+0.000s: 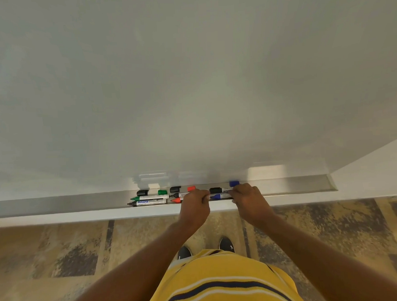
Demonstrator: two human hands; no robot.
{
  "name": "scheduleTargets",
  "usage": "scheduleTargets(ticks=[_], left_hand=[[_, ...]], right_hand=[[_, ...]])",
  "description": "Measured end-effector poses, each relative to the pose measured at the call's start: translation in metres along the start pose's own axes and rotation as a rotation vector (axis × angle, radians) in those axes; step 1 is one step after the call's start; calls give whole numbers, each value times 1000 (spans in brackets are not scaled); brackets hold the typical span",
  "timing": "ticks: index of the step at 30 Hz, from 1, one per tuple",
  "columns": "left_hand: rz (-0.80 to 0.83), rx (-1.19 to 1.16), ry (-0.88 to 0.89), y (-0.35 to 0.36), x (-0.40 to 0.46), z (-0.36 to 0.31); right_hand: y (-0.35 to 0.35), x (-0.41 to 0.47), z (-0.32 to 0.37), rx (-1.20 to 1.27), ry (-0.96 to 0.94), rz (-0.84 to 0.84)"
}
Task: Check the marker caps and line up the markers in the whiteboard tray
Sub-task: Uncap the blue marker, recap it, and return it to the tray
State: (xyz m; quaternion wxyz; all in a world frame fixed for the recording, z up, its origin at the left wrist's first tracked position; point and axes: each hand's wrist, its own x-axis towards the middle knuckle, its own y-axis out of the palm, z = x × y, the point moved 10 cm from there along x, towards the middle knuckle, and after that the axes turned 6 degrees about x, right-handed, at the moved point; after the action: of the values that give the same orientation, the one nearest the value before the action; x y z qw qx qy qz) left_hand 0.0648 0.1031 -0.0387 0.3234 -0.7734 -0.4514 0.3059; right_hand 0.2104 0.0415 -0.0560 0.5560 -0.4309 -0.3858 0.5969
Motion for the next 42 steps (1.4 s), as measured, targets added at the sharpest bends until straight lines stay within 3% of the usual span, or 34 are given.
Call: scheduleTargets(ticks=[10, 19, 22, 34, 42], left_hand=[[16, 76, 56, 1, 1, -6], [106, 469, 604, 40, 2, -65], [83, 548, 684, 48, 3, -73], [125, 530, 621, 56, 0, -60], [231, 743, 463, 65, 39, -89]], right_hand=[[1, 4, -5, 29, 76, -1], [-45, -30, -39, 148, 161, -259], [-49, -42, -50, 164, 183, -276], [-54, -55, -72, 282, 282, -331], [-58, -64, -83, 344, 320, -368]])
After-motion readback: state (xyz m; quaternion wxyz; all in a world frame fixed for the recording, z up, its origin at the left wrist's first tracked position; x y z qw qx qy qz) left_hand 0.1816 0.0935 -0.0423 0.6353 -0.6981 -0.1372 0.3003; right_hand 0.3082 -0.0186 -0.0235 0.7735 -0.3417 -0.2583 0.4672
